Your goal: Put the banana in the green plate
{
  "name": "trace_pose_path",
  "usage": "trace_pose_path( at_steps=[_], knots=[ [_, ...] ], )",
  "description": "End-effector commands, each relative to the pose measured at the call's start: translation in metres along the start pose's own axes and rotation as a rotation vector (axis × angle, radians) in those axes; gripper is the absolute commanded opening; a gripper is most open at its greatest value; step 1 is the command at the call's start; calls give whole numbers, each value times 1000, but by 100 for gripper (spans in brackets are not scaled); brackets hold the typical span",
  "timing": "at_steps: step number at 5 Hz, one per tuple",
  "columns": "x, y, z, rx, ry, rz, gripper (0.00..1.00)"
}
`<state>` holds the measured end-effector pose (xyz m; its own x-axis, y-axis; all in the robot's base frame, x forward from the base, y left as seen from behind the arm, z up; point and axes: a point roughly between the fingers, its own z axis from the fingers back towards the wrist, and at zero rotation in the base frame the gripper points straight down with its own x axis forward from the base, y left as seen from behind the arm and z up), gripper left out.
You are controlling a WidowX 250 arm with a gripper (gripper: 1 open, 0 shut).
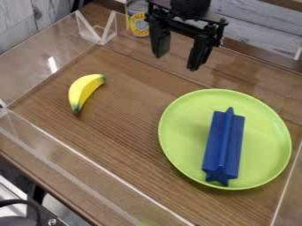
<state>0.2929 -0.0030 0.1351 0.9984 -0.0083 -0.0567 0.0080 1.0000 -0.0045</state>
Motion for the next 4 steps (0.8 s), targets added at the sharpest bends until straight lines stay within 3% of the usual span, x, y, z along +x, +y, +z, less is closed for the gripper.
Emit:
trace_pose_path(
  at_steps=[1, 4],
  knots=[
    [-6, 16, -5, 9, 3, 6, 100],
    [-31, 108, -12, 57, -59, 33, 100]
  ],
)
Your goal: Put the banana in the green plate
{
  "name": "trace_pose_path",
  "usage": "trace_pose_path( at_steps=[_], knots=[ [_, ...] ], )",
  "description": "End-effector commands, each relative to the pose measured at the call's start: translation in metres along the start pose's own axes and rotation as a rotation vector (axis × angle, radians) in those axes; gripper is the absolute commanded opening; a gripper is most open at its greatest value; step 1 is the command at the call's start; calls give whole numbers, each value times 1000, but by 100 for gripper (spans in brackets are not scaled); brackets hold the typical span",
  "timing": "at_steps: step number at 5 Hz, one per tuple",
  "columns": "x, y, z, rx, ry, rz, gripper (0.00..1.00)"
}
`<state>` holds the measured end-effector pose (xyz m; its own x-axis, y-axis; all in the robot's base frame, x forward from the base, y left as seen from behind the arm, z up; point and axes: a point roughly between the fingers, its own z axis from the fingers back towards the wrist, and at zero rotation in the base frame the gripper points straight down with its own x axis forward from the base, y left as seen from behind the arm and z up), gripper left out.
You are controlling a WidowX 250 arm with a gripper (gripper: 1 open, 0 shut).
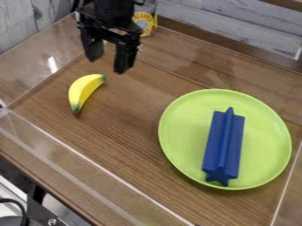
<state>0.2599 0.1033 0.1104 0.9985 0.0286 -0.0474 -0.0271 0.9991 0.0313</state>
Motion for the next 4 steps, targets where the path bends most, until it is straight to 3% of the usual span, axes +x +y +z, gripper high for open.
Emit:
trace_pose_path(
  at_steps=[1, 4],
  knots=[
    [1, 8, 8, 25, -47, -5, 100],
    [3, 25, -15, 30, -45, -7, 100]
  ],
)
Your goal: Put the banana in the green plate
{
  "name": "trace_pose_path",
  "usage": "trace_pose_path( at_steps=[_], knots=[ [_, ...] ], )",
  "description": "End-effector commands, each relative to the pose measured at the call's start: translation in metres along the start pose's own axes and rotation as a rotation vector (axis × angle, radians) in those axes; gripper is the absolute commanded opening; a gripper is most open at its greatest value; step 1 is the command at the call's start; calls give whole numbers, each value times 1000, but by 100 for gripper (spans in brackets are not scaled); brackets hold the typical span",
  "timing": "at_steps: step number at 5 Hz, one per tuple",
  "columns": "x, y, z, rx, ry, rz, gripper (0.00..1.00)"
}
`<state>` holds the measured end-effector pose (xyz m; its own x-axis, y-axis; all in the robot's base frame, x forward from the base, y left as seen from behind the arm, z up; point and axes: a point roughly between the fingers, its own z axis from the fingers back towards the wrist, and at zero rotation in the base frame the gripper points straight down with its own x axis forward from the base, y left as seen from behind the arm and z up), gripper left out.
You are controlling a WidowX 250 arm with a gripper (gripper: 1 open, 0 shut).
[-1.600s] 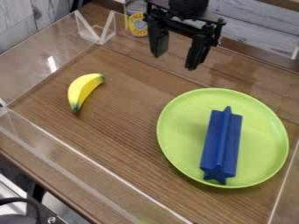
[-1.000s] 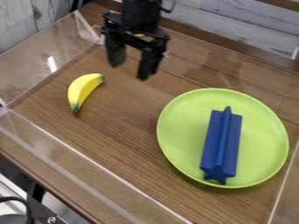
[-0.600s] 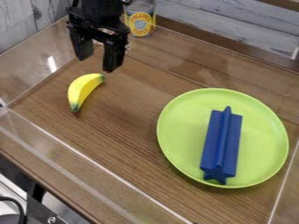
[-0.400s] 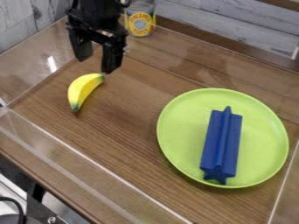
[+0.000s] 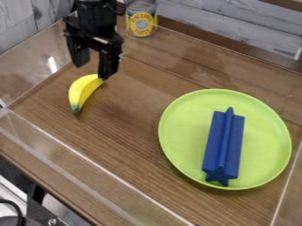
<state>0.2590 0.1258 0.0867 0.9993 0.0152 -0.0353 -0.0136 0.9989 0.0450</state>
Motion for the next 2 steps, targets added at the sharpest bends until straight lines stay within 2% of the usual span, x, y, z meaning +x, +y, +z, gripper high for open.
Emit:
trace_pose_path(
  at_steps=[1, 2],
  knots=[
    [2, 9, 1, 16, -29, 6, 100],
    [3, 17, -8, 14, -33, 8, 100]
  ],
)
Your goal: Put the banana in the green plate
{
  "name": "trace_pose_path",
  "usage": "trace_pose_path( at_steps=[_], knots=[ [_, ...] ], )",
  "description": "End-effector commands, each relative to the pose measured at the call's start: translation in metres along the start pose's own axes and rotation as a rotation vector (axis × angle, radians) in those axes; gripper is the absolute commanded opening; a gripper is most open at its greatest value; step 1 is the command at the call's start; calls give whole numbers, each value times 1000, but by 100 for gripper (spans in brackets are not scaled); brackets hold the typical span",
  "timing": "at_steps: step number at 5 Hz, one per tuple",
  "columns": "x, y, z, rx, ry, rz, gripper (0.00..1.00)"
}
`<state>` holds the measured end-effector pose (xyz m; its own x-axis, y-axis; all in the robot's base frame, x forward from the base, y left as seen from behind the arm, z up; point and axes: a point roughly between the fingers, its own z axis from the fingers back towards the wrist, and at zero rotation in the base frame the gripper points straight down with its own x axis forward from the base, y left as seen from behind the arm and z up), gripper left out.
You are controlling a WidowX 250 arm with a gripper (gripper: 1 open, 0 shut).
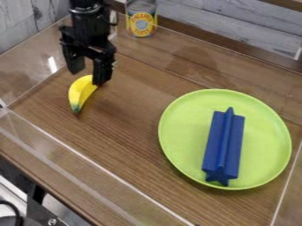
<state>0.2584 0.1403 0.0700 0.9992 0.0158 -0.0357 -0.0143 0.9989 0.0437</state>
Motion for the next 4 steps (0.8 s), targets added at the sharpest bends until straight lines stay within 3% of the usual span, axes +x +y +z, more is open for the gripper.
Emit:
trace_pose_path(
  at_steps=[1, 4],
  knots=[
    [2, 10, 1, 10, -35, 6, 100],
    [5, 27, -28, -18, -48, -3, 100]
  ],
)
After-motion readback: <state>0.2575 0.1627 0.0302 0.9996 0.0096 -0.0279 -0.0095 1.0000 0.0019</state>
